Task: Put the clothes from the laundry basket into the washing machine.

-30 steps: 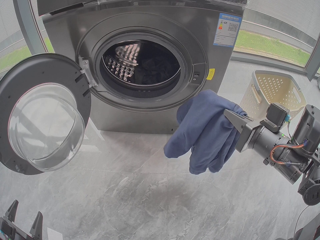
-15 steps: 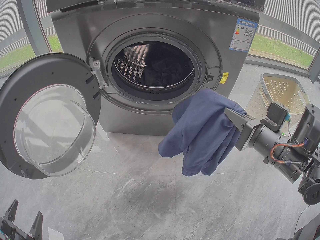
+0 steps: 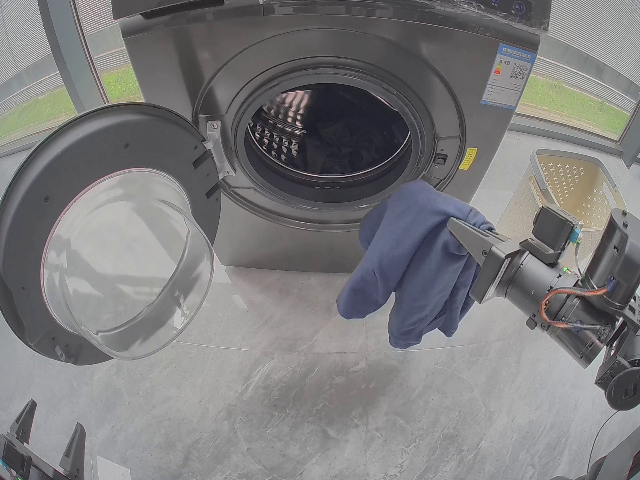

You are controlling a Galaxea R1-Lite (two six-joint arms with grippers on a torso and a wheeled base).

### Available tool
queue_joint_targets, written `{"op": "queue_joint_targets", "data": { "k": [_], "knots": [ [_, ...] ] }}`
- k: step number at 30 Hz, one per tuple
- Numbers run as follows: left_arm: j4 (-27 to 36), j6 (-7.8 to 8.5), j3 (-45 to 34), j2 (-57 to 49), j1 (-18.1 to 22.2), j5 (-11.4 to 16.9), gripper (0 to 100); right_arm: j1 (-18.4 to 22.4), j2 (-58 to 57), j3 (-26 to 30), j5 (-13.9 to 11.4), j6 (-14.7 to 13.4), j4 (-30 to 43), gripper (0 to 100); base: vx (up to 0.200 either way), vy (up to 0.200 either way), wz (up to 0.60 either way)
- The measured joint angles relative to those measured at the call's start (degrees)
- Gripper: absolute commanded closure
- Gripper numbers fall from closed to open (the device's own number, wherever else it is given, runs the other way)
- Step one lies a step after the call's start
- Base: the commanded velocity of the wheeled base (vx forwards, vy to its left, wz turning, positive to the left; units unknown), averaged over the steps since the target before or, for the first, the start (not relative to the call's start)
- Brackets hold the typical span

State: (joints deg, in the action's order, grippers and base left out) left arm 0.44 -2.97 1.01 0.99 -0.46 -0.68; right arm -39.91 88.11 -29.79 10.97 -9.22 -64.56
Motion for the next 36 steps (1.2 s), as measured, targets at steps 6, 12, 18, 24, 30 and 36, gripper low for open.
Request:
{"op": "queue_joint_targets", "data": {
  "k": [6,12,18,24,30,36],
  "knots": [
    [0.00,0.00,0.00,0.02,0.05,0.02,0,-0.05,0.09,0.00,-0.30,-0.09,-0.04,100,0.000,0.000,0.00],
    [0.00,0.02,0.00,0.02,0.00,0.00,0,-0.09,0.17,0.06,-0.28,-0.11,-0.02,100,0.000,-0.167,0.00],
    [0.00,0.00,0.00,0.02,0.00,0.00,0,-0.22,0.17,0.13,-0.20,-0.11,-0.02,100,0.000,-0.033,0.00],
    [0.00,0.05,0.00,0.02,0.05,0.00,0,-0.74,0.20,0.24,-0.09,-0.11,-0.02,100,0.000,0.000,0.00],
    [-0.11,0.82,0.00,0.02,0.02,-0.11,0,-2.45,0.28,-0.18,0.18,-0.35,-0.02,100,0.000,0.000,0.00],
    [-0.12,1.67,0.00,0.02,0.06,-0.22,0,-4.85,2.02,-3.02,0.38,-0.55,-0.04,100,0.000,0.000,0.00]
  ]
}}
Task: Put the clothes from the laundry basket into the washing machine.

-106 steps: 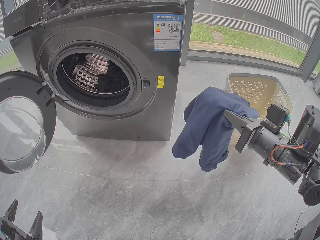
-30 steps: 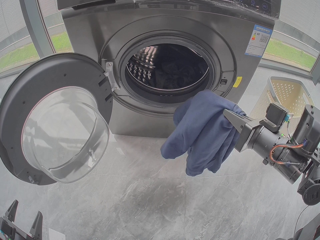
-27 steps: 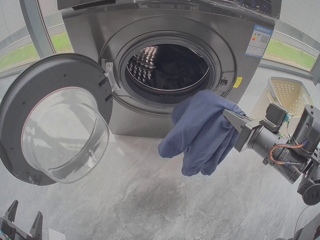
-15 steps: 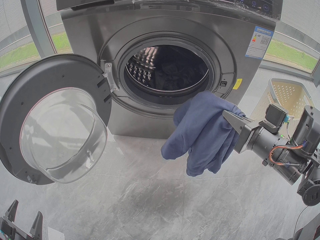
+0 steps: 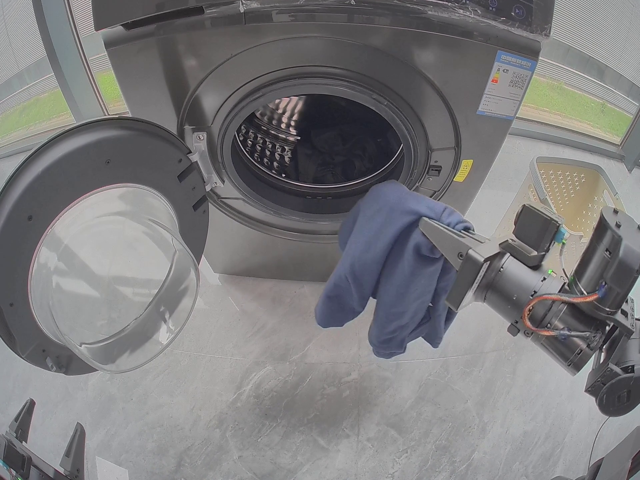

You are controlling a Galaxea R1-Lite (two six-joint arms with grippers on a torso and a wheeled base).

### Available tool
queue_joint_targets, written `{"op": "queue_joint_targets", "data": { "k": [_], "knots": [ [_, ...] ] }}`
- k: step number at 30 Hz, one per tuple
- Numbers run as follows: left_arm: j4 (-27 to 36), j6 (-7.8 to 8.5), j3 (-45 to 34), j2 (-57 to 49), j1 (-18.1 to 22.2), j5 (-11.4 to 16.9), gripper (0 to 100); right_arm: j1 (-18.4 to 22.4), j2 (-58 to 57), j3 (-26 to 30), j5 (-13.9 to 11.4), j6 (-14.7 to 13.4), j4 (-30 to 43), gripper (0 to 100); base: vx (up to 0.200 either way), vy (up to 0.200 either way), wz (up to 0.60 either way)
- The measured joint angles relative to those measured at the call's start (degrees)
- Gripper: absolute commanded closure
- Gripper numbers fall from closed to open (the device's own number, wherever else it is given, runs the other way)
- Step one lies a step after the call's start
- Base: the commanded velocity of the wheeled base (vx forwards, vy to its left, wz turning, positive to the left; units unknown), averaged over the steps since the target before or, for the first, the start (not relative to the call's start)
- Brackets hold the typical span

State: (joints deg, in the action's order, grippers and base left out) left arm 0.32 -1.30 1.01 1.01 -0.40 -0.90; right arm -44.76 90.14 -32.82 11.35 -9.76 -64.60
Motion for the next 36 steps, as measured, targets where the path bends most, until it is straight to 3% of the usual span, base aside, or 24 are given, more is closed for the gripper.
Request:
{"op": "queue_joint_targets", "data": {
  "k": [10,15,18,23,26,30,36],
  "knots": [
    [-0.22,0.65,0.00,0.00,0.10,0.46,0,-1.95,4.71,-7.86,0.22,-0.17,-0.33,100,0.000,0.000,0.00],
    [-4.25,0.52,1.46,0.09,0.33,2.35,0,-2.28,6.39,-9.81,0.24,-0.30,-0.60,100,0.000,0.000,0.00],
    [-5.57,0.95,3.83,1.68,0.24,5.61,0,-2.32,7.08,-11.08,0.24,-0.41,-0.73,100,0.000,0.000,0.00],
    [-7.59,1.41,6.64,10.25,-0.48,15.24,0,-2.36,8.46,-13.65,0.04,-0.93,-0.82,100,0.000,0.000,0.00],
    [-9.57,1.77,7.53,16.04,-0.78,18.91,0,-2.36,9.08,-14.70,-0.16,-1.07,-1.01,100,0.000,0.000,0.00],
    [-15.04,2.32,8.48,25.59,-1.71,22.52,0,-2.39,9.86,-15.88,-0.44,-1.18,-1.63,100,0.000,0.000,0.00],
    [-27.27,2.61,9.31,42.12,-5.55,24.93,0,-2.43,10.67,-16.65,-0.44,-1.27,-2.24,100,0.000,0.000,0.00]
  ]
}}
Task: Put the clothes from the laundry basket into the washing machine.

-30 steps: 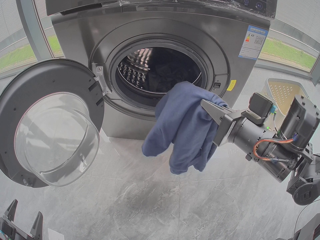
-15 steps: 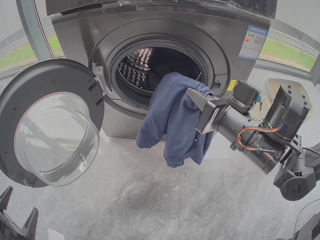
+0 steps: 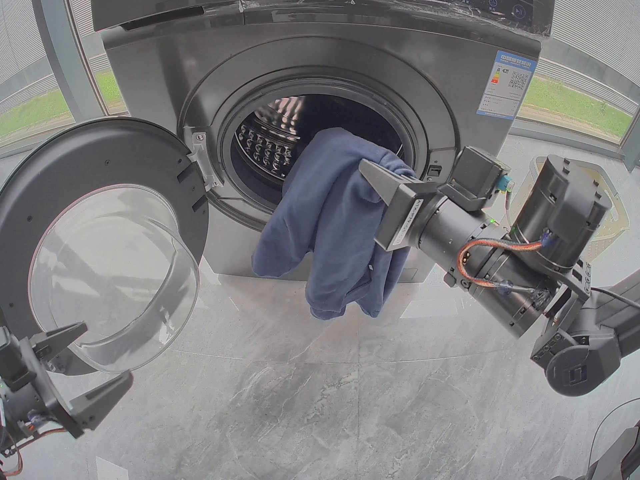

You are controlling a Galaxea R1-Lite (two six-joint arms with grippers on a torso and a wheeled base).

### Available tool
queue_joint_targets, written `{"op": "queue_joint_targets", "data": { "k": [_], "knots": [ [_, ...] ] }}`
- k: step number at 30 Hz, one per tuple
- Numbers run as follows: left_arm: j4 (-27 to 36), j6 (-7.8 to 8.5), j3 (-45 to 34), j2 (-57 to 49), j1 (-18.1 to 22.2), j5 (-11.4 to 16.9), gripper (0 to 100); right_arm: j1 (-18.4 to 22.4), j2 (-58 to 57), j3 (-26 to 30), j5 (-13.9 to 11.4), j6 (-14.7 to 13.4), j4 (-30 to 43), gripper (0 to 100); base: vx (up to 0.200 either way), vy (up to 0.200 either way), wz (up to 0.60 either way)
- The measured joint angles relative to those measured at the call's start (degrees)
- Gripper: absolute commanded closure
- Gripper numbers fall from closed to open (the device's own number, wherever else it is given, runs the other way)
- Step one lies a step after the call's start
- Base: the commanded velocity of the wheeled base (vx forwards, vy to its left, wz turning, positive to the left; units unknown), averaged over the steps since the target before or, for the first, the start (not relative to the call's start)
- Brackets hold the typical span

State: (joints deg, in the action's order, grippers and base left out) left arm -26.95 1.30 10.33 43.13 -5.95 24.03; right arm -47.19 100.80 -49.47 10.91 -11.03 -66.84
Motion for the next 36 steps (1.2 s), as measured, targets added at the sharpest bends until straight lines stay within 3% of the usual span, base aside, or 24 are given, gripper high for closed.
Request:
{"op": "queue_joint_targets", "data": {
  "k": [8,16,24,36],
  "knots": [
    [-16.35,-0.46,1.99,22.60,-6.58,0.35,0,0.00,0.16,0.20,0.04,-0.07,-0.40,100,0.000,0.000,0.00],
    [-24.44,-1.74,5.90,39.10,-15.19,-0.20,0,0.30,0.02,-0.39,0.41,-0.13,-0.84,100,0.000,0.000,0.00],
    [-25.67,-6.30,11.64,48.82,-21.20,-0.38,0,0.34,0.96,-3.28,0.74,-0.27,-0.87,100,0.000,0.000,0.00],
    [-32.27,-11.40,17.43,59.05,-24.04,-1.56,0,-0.10,4.85,-8.27,2.22,-0.32,-0.82,100,0.000,0.000,0.00]
  ]
}}
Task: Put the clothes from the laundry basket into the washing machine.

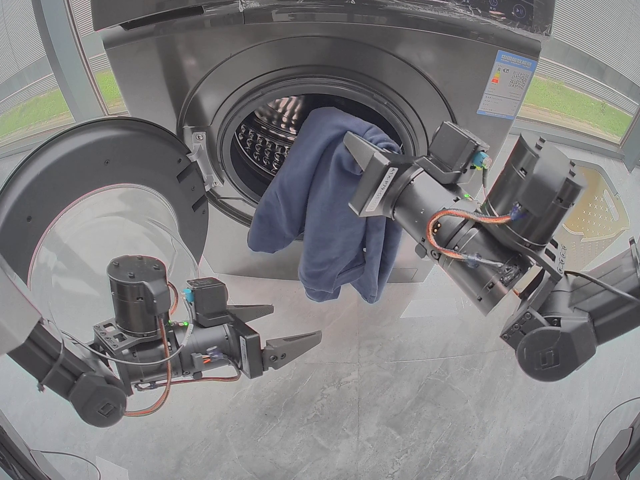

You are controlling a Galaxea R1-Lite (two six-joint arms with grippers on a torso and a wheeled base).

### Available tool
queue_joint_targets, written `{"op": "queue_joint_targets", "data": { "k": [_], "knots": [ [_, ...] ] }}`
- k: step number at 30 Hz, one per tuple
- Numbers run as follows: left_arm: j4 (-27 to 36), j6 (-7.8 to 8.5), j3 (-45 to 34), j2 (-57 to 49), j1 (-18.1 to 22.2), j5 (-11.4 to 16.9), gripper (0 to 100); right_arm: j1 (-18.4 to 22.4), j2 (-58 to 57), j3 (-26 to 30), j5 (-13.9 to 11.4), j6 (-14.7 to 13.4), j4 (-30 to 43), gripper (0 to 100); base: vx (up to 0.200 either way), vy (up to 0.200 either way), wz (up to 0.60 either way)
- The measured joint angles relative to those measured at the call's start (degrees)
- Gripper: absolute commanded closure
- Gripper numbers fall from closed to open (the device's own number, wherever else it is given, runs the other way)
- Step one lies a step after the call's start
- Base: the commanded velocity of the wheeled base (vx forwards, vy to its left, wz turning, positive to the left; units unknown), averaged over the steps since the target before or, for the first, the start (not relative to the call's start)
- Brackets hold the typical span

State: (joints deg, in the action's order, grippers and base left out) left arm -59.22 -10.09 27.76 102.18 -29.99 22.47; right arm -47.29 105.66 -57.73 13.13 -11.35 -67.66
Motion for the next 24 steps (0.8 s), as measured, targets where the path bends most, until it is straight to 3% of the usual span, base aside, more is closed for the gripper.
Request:
{"op": "queue_joint_targets", "data": {
  "k": [8,14,21,24],
  "knots": [
    [-8.79,-3.04,2.72,8.23,-1.34,-2.46,0,-0.10,1.37,-1.08,0.09,-0.06,0.00,100,0.000,0.000,0.00],
    [-10.92,-4.00,6.00,13.73,-1.65,-4.44,0,-0.17,1.62,-1.16,0.22,-0.06,0.00,100,0.000,0.000,0.00],
    [-11.12,-4.30,9.89,17.91,-2.21,-4.88,0,-0.61,1.69,-1.11,0.24,-0.09,-0.06,100,0.000,0.000,0.00],
    [-11.51,-5.14,11.85,19.57,-2.23,-4.96,0,-0.72,1.69,-1.05,0.24,-0.13,-0.06,100,0.000,0.000,0.00]
  ]
}}
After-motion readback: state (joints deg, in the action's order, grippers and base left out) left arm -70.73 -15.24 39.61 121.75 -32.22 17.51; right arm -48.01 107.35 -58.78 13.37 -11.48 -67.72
